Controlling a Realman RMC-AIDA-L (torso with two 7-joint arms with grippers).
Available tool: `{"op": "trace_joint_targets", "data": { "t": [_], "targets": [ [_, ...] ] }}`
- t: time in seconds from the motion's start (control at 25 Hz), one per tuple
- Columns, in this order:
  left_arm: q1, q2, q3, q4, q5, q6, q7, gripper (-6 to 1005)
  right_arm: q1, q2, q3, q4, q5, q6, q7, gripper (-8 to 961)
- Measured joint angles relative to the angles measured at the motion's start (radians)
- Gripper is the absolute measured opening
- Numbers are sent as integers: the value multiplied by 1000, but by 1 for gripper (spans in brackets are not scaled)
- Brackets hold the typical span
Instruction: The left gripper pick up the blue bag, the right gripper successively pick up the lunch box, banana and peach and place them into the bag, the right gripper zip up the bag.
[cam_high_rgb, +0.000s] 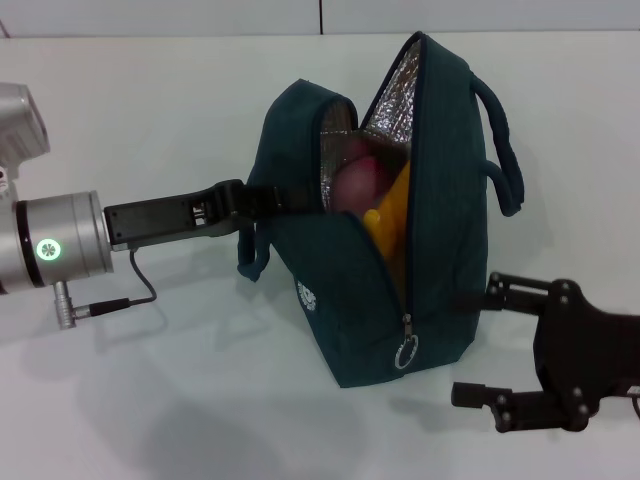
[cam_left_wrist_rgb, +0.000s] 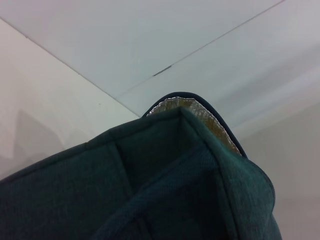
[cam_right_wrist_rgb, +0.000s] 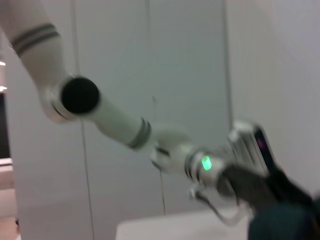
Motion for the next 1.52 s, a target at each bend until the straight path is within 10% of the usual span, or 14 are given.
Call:
{"op": "trace_joint_targets", "data": {
  "t": [0.52,1.52],
  "targets": [
    [-4,2,1,2,0,8,0,54,61,15,-13,227,-42,211,-6,785],
    [-9,-2,1,2,0,14,0,57,119,42,-146,239,52,279,-10,785]
  ]
}}
